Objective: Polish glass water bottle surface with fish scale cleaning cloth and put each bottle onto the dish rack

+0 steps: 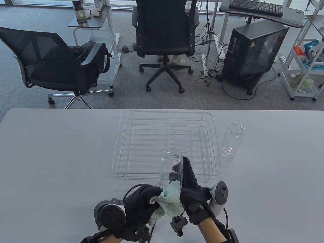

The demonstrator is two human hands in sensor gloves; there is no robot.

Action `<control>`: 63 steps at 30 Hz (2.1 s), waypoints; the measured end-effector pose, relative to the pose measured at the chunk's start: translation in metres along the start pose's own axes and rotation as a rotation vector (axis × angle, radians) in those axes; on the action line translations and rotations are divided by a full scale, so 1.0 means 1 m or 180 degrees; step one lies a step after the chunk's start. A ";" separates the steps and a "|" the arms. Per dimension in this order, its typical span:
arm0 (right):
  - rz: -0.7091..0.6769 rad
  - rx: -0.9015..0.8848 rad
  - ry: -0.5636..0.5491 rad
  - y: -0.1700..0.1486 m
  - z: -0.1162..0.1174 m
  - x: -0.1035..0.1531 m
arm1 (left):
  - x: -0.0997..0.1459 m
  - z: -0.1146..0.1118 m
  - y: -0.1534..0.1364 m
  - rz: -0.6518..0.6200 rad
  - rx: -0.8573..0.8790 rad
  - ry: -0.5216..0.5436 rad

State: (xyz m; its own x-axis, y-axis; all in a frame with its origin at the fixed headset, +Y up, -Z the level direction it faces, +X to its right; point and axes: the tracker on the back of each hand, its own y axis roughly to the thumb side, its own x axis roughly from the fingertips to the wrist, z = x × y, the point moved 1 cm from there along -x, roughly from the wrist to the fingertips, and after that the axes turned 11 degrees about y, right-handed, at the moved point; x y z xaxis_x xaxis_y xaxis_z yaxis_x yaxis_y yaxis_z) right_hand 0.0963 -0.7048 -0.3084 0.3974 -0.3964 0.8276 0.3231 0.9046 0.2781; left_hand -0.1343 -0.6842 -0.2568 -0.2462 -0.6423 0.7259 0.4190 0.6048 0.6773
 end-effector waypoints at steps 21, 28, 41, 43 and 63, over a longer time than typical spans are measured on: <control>0.0668 -0.0378 0.1379 -0.022 0.032 -0.002 | -0.008 0.049 -0.024 0.0323 0.0404 0.0764; 0.0371 -0.0074 0.0981 -0.016 0.025 -0.005 | -0.009 0.041 -0.019 0.0323 0.0389 0.0691; 0.0145 0.0252 -0.0002 -0.004 0.006 -0.001 | -0.004 0.002 -0.007 0.0050 0.0073 0.0121; 0.0195 0.0261 0.0161 -0.004 0.008 -0.002 | -0.004 0.003 -0.007 0.0039 0.0090 0.0134; 0.0546 -0.0487 0.1005 -0.024 0.021 -0.005 | -0.011 0.043 -0.023 0.0436 0.0396 0.0727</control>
State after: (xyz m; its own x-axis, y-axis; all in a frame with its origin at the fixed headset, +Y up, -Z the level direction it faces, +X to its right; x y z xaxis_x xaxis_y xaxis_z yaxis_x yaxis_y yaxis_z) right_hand 0.0690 -0.7212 -0.3086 0.6939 -0.2917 0.6584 0.3438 0.9375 0.0531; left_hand -0.1786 -0.6705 -0.2750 0.0142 -0.6313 0.7754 0.3210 0.7373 0.5944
